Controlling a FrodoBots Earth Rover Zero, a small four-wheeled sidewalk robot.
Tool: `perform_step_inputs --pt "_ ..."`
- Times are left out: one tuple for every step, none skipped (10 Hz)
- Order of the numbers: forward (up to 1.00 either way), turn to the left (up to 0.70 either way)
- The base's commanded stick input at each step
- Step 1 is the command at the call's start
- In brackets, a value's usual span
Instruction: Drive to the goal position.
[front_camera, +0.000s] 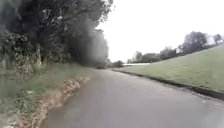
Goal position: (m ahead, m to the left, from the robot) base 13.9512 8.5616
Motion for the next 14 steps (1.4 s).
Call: perform_step_inputs --pt "1.00 0.00" --pt "1.00 -0.01" --pt "1.00 -0.03" --pt "1.00 -0.06" --pt "1.00 -0.05" --pt "1.00 -0.04" --pt "1.00 0.00" --pt "1.00 0.00" --pt "1.00 0.00" --pt "1.00 0.00" --pt "1.00 0.00" --pt "1.00 0.00" --pt "1.00 0.00" --pt "1.00 0.00"
